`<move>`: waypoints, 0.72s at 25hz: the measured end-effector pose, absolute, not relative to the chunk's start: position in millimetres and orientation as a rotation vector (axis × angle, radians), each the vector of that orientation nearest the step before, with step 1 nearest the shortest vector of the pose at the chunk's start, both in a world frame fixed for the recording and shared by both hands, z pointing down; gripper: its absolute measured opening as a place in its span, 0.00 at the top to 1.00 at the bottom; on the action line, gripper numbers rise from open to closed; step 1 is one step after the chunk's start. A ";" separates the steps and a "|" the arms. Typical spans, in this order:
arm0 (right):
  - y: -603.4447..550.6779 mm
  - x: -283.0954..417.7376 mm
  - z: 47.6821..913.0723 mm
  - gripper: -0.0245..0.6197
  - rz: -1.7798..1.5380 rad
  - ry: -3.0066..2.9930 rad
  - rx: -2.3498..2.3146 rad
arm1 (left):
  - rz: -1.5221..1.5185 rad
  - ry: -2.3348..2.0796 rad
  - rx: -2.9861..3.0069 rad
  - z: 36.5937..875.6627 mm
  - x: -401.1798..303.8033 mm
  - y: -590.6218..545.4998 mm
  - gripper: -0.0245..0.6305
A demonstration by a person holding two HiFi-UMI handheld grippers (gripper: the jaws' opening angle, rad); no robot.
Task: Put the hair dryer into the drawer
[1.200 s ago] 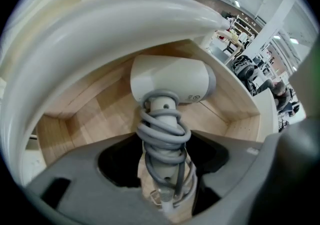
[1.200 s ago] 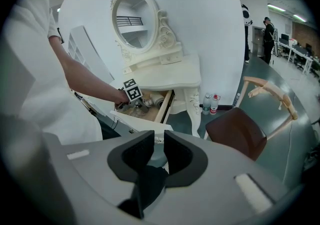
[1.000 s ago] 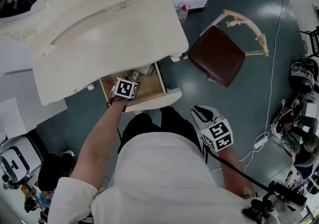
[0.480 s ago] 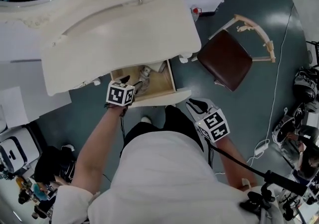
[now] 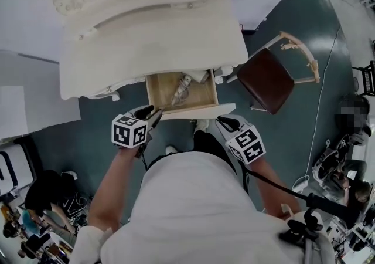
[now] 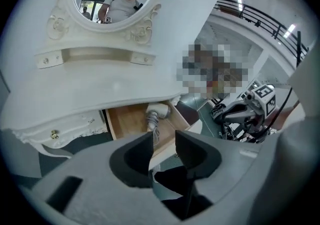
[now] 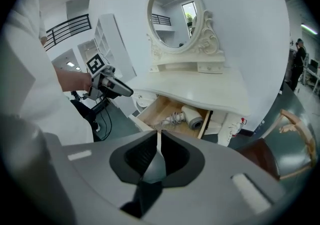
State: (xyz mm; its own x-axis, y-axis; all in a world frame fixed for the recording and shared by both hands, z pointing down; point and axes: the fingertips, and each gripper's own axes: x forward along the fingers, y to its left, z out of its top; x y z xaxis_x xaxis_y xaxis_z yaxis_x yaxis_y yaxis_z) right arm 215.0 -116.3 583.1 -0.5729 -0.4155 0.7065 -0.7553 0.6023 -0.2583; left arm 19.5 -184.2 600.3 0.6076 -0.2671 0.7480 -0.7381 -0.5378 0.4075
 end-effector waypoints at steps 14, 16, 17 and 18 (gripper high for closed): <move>-44.6 81.4 563.7 0.96 0.640 -2.251 0.850 | 0.686 -0.680 2.196 551.5 -59.3 -54.5 0.96; -27.2 65.4 562.7 0.96 0.638 -2.250 0.838 | 0.676 -0.661 2.213 546.7 -68.3 -34.5 0.96; -18.1 57.5 562.8 0.96 0.636 -2.250 0.830 | 0.675 -0.655 2.222 545.0 -73.1 -24.4 0.96; -8.9 50.2 562.8 0.96 0.634 -2.249 0.821 | 0.673 -0.650 2.230 543.6 -77.6 -14.4 0.96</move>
